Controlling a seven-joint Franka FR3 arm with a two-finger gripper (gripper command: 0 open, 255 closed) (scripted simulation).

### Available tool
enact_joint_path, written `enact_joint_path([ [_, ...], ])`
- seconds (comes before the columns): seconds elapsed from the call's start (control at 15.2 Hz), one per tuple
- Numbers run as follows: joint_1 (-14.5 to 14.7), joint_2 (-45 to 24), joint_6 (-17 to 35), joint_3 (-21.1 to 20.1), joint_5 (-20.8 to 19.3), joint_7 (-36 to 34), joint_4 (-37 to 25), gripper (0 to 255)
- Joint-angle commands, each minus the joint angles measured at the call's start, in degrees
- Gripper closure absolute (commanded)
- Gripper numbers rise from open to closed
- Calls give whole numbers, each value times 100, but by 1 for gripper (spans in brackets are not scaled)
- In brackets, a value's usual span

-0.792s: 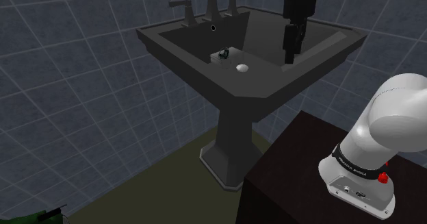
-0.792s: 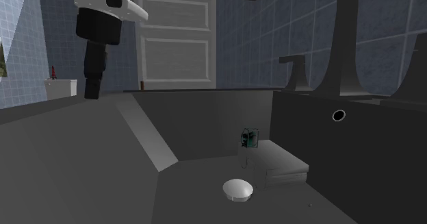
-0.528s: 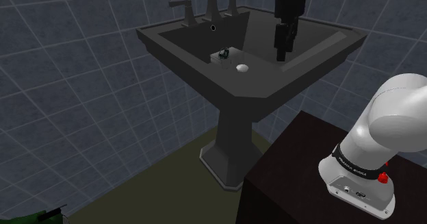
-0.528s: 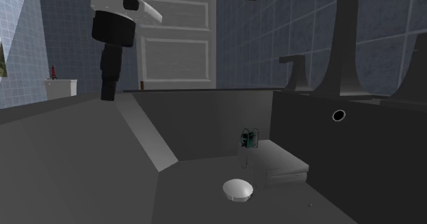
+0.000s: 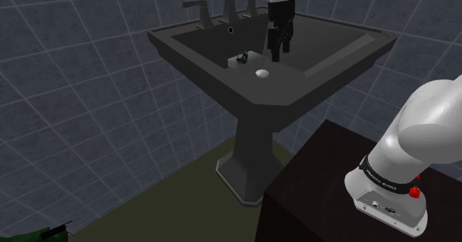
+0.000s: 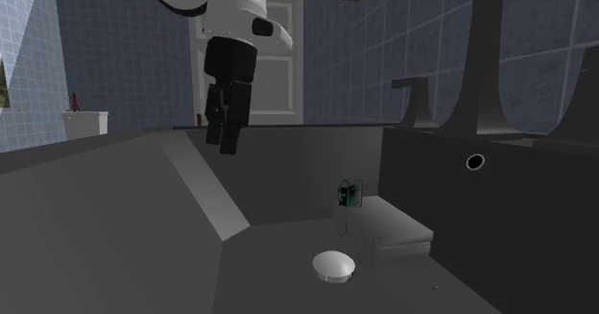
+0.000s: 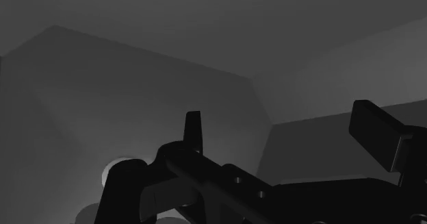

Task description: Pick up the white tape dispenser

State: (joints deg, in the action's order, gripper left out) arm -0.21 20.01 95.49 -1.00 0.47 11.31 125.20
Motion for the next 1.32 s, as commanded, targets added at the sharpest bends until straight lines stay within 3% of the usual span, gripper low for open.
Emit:
enact_joint_path([
  [0.0,-37,-424,114,34,-79,64,-323,0],
  [0.53,-109,-2188,279,92,-312,188,-1987,0],
  [0.92,-141,-3592,75,135,-455,284,-3649,0],
  [1.25,-144,-3701,350,138,-465,271,-3485,0],
])
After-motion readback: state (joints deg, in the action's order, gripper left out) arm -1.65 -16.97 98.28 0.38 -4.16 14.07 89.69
